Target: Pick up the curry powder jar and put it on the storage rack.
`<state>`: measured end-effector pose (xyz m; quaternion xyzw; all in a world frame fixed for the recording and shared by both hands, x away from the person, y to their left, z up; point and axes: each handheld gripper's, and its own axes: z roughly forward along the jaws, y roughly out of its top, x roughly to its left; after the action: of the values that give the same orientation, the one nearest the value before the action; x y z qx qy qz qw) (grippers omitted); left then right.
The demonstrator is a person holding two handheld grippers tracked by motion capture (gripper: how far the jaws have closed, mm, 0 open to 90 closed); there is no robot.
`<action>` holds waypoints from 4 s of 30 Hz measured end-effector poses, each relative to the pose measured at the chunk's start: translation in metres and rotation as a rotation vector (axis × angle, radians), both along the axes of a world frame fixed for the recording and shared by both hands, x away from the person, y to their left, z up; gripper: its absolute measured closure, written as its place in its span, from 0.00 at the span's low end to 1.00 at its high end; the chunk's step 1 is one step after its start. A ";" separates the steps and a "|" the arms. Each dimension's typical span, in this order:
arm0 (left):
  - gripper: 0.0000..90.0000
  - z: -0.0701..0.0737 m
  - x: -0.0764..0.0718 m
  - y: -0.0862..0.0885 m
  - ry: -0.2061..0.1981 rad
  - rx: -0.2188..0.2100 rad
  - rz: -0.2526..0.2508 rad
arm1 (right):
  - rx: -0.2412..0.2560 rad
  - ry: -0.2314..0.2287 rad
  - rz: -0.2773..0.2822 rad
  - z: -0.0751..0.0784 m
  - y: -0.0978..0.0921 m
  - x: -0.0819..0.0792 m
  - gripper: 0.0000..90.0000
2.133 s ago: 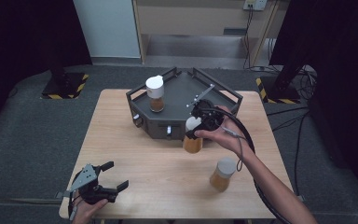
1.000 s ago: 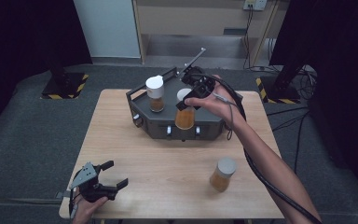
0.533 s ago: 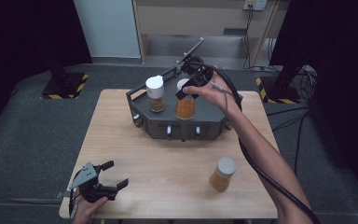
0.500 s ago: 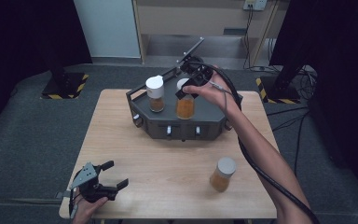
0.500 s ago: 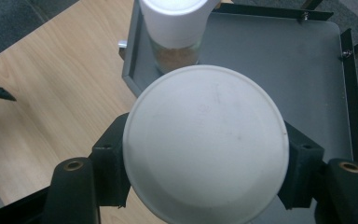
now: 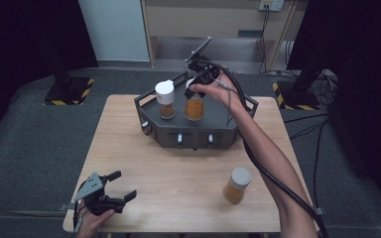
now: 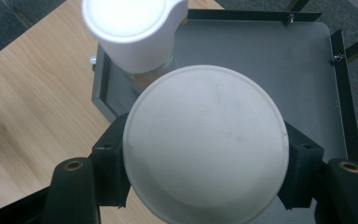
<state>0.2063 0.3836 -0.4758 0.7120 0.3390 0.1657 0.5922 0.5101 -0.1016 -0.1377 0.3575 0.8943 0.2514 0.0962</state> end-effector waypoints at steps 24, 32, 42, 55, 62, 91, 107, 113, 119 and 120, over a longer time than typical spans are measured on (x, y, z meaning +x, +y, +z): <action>0.01 0.000 0.000 0.000 -0.001 -0.002 -0.003 | -0.030 0.017 -0.046 -0.023 0.014 0.029 0.37; 0.01 0.000 0.000 0.000 -0.001 -0.003 -0.004 | -0.032 0.021 -0.051 -0.027 0.015 0.032 0.37; 0.01 0.000 0.000 0.001 -0.001 -0.003 -0.005 | -0.032 0.028 -0.053 -0.030 0.015 0.035 0.37; 0.01 0.000 0.001 0.001 -0.001 -0.002 -0.008 | -0.027 0.026 -0.050 -0.033 0.014 0.035 0.37; 0.01 0.000 0.001 0.000 -0.001 0.000 -0.009 | -0.017 0.018 -0.045 -0.035 0.011 0.034 0.37; 0.01 0.001 0.001 -0.002 -0.004 0.007 -0.013 | 0.154 -0.209 -0.024 -0.003 -0.046 -0.047 0.10; 0.01 0.002 0.001 -0.003 -0.004 0.016 -0.013 | 0.289 -0.326 -0.002 -0.008 -0.124 -0.126 0.09; 0.01 0.002 0.001 -0.003 -0.002 0.017 -0.012 | 0.345 -0.351 -0.001 -0.019 -0.151 -0.153 0.08; 0.01 0.002 0.001 -0.004 -0.002 0.021 -0.012 | 0.384 -0.380 -0.002 -0.033 -0.177 -0.181 0.07; 0.01 0.002 0.001 -0.004 -0.002 0.021 -0.012 | 0.392 -0.389 -0.002 -0.036 -0.181 -0.186 0.07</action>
<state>0.2071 0.3799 -0.4736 0.7201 0.3321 0.1665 0.5860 0.3244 -0.2830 -0.1739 0.3150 0.7929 0.4838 0.1953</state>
